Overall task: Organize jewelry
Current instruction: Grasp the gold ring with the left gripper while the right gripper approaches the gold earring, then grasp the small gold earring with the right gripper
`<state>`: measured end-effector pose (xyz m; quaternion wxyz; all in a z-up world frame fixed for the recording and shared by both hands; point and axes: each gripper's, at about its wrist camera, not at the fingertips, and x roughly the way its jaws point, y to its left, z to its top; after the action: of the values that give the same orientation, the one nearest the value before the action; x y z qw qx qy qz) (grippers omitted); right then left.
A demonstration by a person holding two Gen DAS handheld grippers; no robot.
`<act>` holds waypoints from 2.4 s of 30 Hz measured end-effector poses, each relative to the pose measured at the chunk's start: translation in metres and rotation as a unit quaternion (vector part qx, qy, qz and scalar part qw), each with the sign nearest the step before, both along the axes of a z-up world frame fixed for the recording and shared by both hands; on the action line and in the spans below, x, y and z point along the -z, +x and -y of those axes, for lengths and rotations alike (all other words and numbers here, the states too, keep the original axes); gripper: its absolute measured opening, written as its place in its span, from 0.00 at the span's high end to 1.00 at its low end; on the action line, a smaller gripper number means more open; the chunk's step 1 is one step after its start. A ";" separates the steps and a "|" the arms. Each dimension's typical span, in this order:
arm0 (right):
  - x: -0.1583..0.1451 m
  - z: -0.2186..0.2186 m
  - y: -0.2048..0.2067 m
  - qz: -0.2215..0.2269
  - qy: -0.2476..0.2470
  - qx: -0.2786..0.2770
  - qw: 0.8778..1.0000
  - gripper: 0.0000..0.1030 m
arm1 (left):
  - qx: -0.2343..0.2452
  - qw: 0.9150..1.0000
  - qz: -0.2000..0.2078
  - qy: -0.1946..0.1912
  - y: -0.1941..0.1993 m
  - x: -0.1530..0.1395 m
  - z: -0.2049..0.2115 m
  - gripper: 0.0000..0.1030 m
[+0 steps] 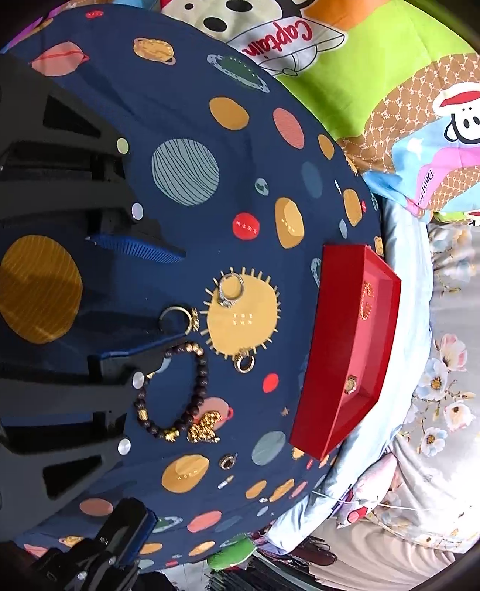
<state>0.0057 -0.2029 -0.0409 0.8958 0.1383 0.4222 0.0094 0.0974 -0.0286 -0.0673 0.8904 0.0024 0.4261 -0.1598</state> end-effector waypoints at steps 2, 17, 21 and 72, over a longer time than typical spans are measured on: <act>0.000 0.000 0.001 0.000 0.000 -0.001 1.000 0.79 | -0.001 1.000 -0.002 -0.005 0.002 0.000 0.001 0.64; 0.003 0.001 0.006 -0.003 0.003 -0.001 1.000 0.79 | 0.002 1.000 -0.001 -0.012 0.012 0.004 0.011 0.82; 0.004 0.001 0.007 -0.003 0.002 0.000 1.000 0.79 | 0.002 1.000 -0.002 -0.015 0.012 0.004 0.010 0.83; 0.024 -0.006 0.075 -0.002 -0.018 -0.014 1.000 0.95 | -0.006 0.999 -0.008 -0.042 0.006 -0.015 -0.019 0.88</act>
<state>0.0811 -0.1970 -0.0652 0.8970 0.1166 0.4261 0.0143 0.1037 -0.0091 -0.0525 0.8873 -0.0386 0.4262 -0.1722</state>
